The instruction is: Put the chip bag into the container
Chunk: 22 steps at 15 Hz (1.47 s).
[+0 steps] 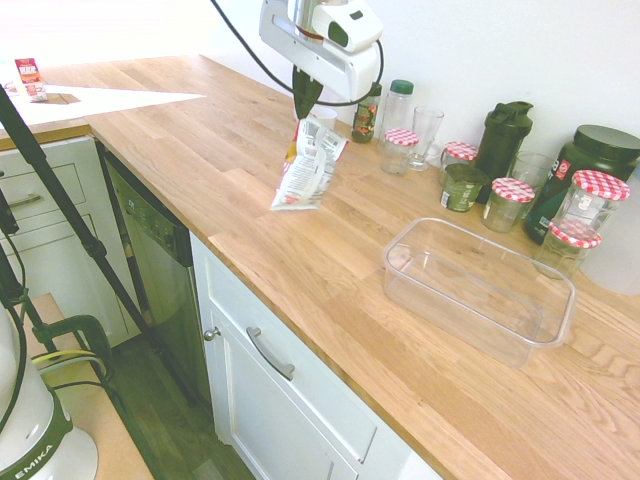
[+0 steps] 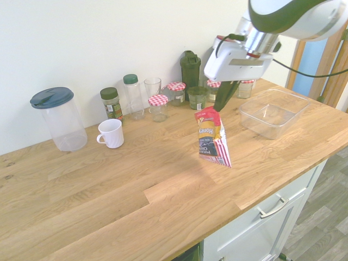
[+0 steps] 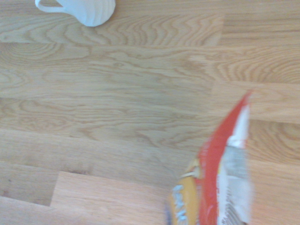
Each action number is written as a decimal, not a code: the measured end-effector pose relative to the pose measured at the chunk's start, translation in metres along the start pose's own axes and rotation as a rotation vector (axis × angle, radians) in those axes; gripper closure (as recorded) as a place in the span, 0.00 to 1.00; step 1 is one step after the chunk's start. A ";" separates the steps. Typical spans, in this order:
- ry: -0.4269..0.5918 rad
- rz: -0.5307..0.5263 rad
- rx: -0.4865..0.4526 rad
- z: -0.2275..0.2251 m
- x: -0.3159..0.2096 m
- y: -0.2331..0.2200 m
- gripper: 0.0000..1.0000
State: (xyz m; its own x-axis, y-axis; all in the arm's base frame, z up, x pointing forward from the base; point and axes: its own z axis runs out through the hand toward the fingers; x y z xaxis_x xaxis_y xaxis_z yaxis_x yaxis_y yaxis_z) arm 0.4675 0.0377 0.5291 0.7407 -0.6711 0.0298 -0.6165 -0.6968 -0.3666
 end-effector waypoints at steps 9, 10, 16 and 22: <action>0.119 0.145 0.145 -0.130 0.041 0.167 1.00; 0.125 0.151 0.153 -0.134 0.048 0.181 1.00; 0.114 0.175 0.109 -0.119 0.105 0.183 1.00; 0.081 0.168 0.055 -0.086 0.171 0.178 1.00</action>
State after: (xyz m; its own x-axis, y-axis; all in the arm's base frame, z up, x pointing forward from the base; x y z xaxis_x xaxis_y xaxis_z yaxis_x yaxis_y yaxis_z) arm 0.4619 -0.2229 0.5491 0.6034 -0.7965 0.0382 -0.7126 -0.5601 -0.4225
